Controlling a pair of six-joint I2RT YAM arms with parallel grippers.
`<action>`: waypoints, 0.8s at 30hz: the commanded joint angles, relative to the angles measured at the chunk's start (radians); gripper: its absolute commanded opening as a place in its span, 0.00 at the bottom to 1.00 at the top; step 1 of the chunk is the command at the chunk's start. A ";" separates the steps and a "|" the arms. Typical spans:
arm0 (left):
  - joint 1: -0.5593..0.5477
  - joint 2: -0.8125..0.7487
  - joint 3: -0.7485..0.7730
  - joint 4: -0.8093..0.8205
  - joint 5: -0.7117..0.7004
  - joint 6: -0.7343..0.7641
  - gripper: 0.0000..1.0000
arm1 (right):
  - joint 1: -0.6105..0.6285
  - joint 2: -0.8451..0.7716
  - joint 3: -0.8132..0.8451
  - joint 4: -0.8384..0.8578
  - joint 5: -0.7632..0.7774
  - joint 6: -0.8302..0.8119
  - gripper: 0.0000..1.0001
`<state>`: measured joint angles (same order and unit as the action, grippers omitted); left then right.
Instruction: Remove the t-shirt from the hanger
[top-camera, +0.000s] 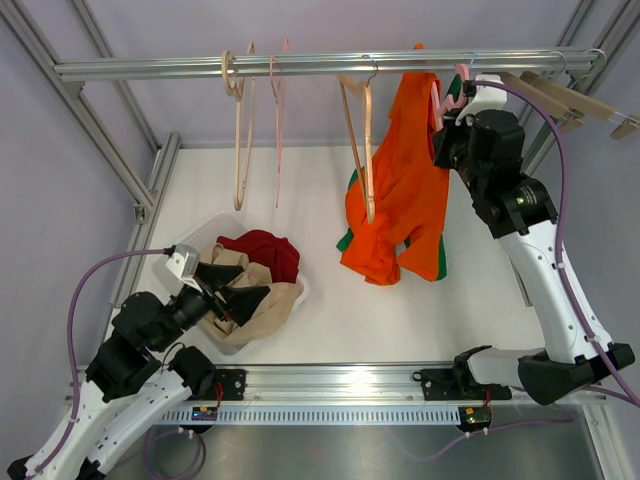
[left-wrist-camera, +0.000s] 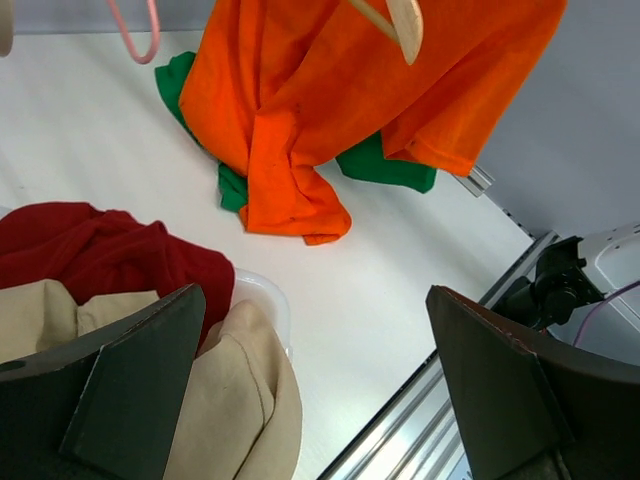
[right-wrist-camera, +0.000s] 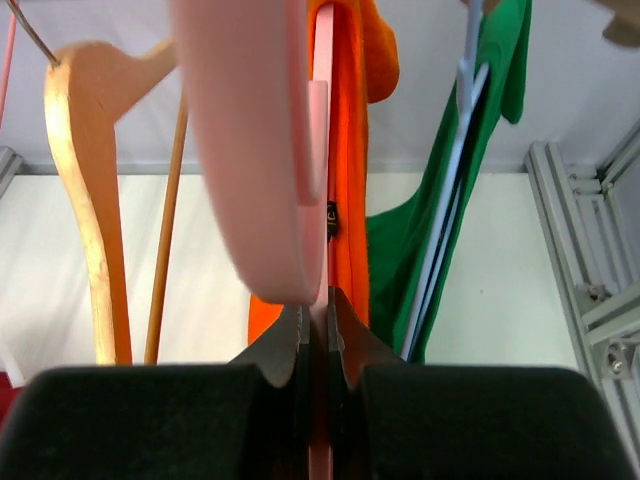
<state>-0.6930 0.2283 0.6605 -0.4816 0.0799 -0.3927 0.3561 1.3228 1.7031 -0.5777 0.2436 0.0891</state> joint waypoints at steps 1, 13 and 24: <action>0.003 -0.003 0.016 0.086 0.090 -0.024 0.99 | -0.002 -0.109 -0.084 0.128 -0.026 0.064 0.00; -0.008 0.229 0.140 0.267 0.372 -0.129 0.99 | 0.185 -0.445 -0.433 0.124 0.095 0.250 0.00; -0.832 0.646 0.381 0.316 -0.437 0.155 0.99 | 0.276 -0.556 -0.462 0.102 0.191 0.327 0.00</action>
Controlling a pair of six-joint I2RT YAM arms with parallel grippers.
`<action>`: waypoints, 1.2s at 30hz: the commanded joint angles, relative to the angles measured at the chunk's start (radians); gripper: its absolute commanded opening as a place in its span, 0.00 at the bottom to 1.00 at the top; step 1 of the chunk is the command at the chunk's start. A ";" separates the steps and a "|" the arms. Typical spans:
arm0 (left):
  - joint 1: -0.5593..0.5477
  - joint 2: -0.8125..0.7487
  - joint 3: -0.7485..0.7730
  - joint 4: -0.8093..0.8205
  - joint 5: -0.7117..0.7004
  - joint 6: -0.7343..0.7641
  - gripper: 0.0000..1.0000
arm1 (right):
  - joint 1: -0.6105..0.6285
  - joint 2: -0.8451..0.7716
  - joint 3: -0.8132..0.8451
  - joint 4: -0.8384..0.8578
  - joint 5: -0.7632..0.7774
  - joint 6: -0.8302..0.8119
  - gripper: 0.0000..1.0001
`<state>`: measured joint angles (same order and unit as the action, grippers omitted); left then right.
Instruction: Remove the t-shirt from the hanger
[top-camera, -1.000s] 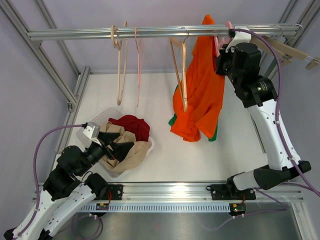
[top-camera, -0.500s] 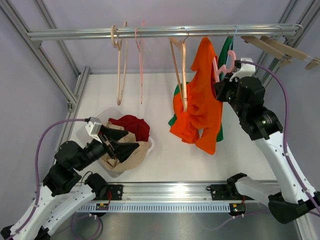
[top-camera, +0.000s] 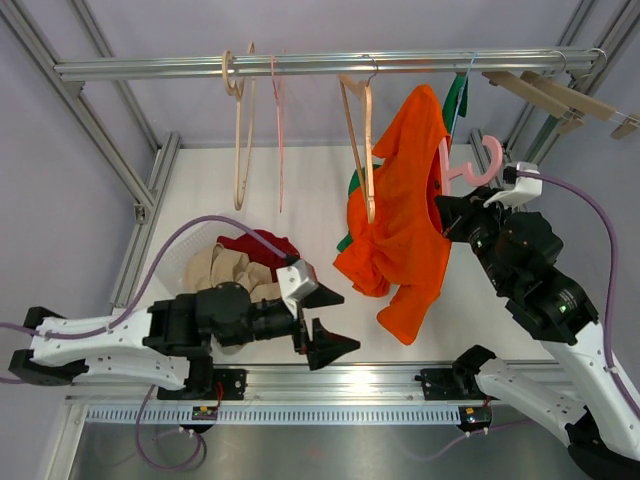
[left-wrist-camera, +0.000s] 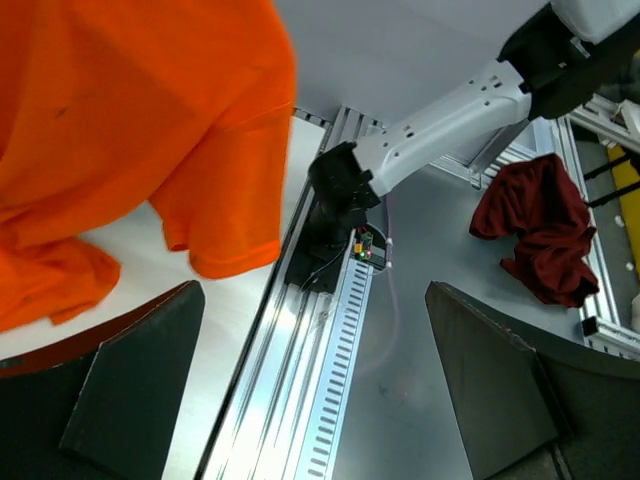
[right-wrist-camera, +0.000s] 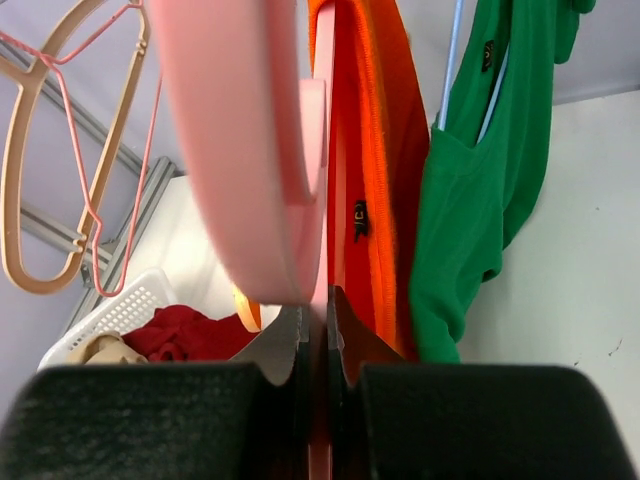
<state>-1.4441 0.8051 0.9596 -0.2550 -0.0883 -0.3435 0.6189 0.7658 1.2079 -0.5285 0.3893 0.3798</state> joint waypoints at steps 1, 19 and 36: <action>-0.093 0.128 0.094 0.106 -0.272 0.127 0.99 | 0.013 -0.003 0.038 0.051 0.046 0.037 0.00; -0.182 0.631 0.355 0.293 -0.383 0.366 0.99 | 0.015 -0.097 0.088 0.056 -0.125 0.077 0.00; -0.213 0.655 0.311 0.290 -0.413 0.403 0.00 | 0.015 -0.097 0.094 0.123 -0.150 0.044 0.00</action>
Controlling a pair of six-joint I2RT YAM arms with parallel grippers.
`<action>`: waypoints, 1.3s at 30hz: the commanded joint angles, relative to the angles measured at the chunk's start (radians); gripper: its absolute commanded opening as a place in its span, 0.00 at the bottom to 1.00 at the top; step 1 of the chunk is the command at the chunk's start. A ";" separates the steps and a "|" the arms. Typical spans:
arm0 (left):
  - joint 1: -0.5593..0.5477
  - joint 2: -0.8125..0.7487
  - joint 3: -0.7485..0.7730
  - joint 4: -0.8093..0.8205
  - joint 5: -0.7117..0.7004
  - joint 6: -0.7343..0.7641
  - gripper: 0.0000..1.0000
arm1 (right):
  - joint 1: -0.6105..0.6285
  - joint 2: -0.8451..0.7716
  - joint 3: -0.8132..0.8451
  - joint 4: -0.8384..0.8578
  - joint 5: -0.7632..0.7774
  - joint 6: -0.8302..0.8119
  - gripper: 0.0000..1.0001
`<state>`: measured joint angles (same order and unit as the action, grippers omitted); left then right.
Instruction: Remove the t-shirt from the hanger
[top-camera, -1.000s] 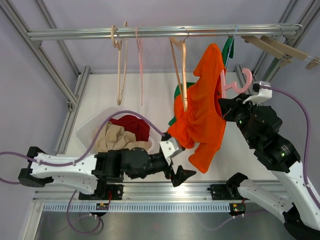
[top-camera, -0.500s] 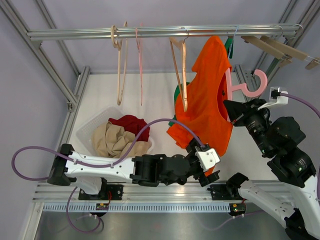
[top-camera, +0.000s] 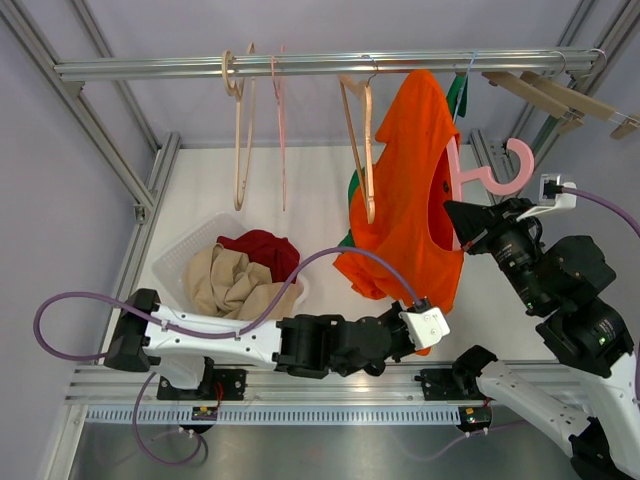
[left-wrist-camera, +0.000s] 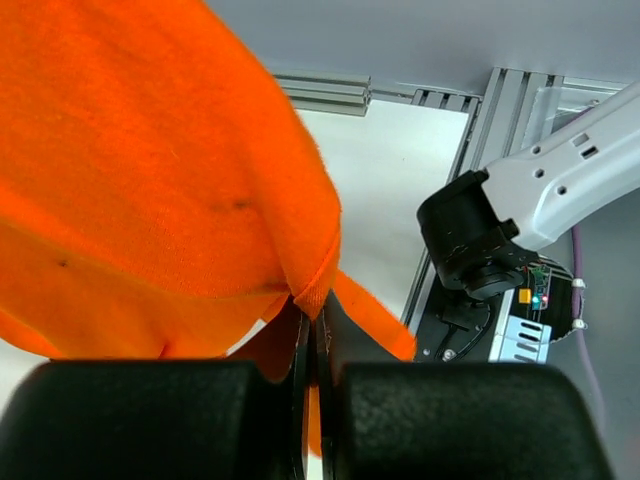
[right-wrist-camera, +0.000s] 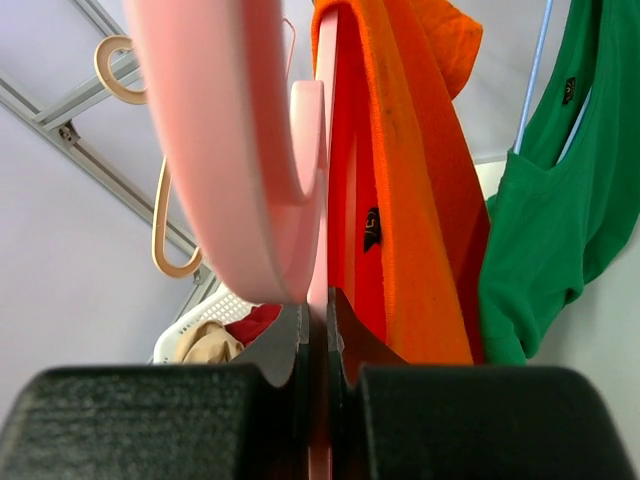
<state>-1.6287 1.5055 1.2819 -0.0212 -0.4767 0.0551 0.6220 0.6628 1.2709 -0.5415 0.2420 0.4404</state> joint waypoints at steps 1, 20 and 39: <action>-0.040 -0.045 -0.016 0.052 -0.028 0.003 0.00 | 0.012 0.011 0.024 0.146 -0.001 -0.019 0.00; -0.017 -0.154 -0.334 0.061 -0.169 -0.087 0.00 | 0.012 0.080 0.346 0.026 -0.173 -0.054 0.00; 0.033 -0.343 -0.242 0.412 -0.256 0.166 0.00 | 0.012 -0.222 0.229 -0.064 -0.463 0.012 0.00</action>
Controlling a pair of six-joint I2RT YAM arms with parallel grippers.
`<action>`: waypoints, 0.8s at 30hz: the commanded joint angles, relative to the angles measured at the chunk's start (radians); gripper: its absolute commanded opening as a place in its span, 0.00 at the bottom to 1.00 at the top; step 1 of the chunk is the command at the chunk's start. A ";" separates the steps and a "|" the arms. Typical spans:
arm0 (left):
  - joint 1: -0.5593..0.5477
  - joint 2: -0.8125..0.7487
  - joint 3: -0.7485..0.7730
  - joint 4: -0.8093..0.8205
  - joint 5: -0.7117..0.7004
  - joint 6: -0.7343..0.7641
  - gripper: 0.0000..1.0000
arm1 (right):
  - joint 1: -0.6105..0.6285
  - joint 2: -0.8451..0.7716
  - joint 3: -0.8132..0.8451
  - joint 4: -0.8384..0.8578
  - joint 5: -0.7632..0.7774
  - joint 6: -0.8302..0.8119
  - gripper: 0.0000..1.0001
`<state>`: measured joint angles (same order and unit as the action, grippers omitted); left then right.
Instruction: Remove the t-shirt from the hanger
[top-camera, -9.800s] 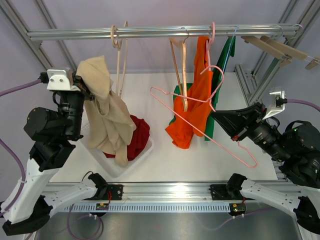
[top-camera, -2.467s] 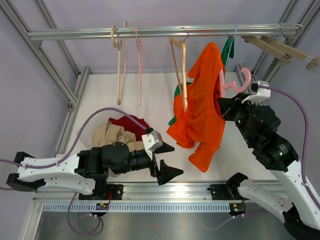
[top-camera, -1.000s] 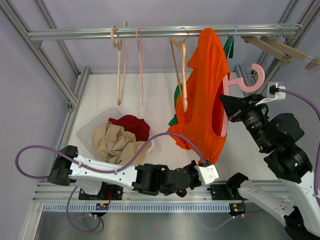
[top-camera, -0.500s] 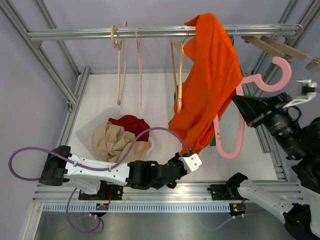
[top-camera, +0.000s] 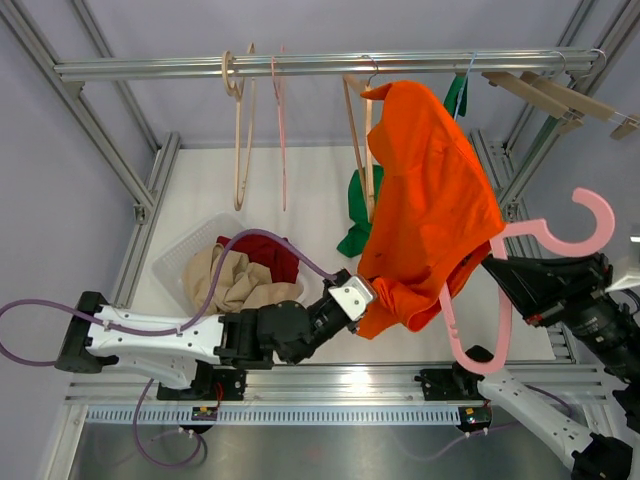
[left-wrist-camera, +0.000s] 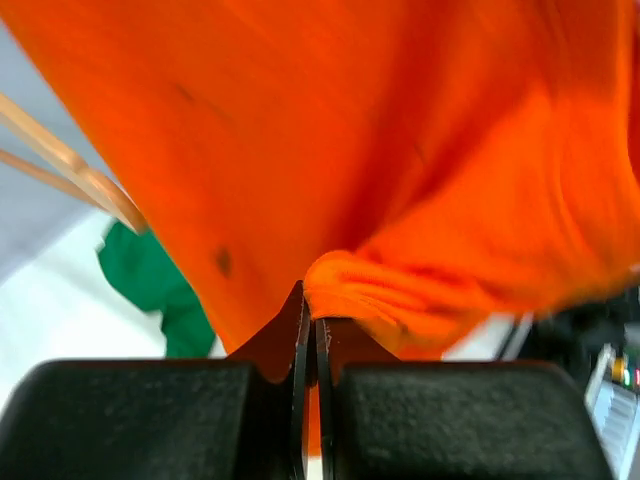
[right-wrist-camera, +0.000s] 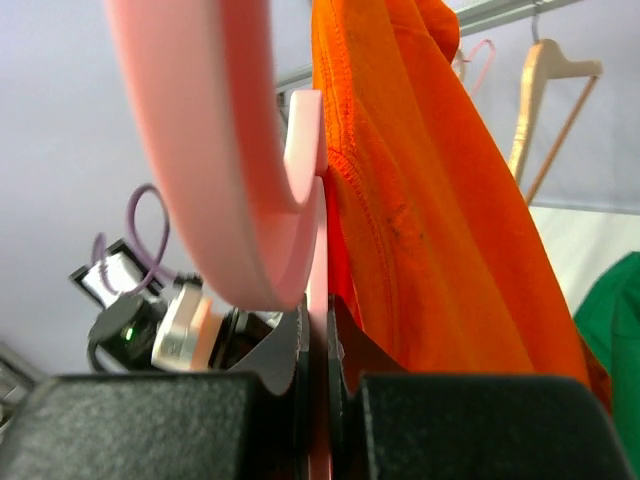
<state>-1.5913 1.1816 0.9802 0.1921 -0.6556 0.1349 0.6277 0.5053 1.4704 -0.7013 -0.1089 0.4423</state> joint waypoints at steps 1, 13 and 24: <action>-0.002 -0.011 0.069 0.231 -0.090 0.130 0.00 | 0.006 -0.073 0.031 0.088 -0.126 0.012 0.00; 0.080 0.072 0.222 0.475 -0.013 0.330 0.50 | 0.006 -0.099 0.125 0.051 -0.367 0.056 0.00; 0.116 0.073 0.242 0.391 0.142 0.252 0.00 | 0.006 -0.109 0.114 0.036 -0.361 0.055 0.00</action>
<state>-1.4796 1.2655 1.1950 0.5182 -0.5510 0.4068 0.6277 0.4076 1.5761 -0.7013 -0.4324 0.4820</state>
